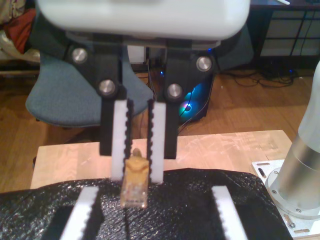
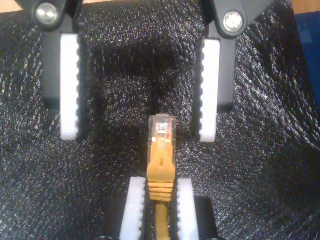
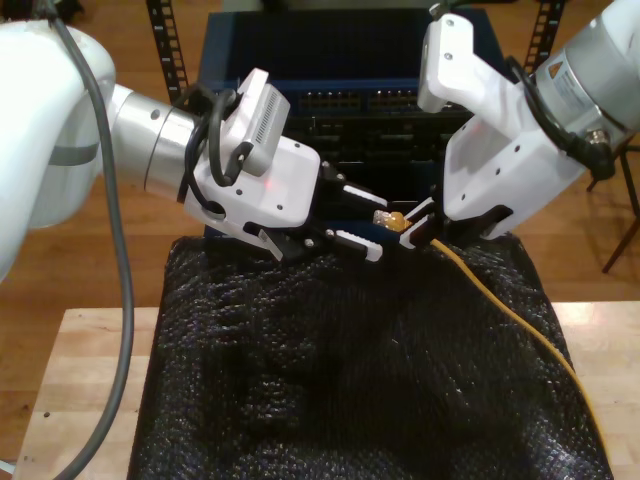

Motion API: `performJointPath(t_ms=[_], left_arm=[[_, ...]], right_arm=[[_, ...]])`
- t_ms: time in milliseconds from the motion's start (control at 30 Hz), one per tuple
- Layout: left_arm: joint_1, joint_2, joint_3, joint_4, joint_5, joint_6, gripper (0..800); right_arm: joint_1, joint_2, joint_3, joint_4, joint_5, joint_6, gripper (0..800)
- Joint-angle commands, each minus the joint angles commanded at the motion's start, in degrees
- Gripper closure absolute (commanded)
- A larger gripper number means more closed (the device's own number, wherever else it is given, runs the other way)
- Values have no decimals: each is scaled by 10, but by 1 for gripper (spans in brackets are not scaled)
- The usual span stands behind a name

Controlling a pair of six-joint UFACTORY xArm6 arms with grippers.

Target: Grab the cable and plug it in

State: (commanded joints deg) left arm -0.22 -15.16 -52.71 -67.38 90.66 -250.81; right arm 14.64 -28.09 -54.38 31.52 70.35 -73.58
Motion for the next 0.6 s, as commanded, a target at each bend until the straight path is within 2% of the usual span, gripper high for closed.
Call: performJointPath(t_ms=[33, 600], left_arm=[[3, 0, 1, 0, -1, -1, 424], [4, 4, -1, -17, 1, -4, 426]], right_arm=[[0, 0, 0, 0, 0, 0, 796], [2, 1, 9, 3, 0, 0, 796]])
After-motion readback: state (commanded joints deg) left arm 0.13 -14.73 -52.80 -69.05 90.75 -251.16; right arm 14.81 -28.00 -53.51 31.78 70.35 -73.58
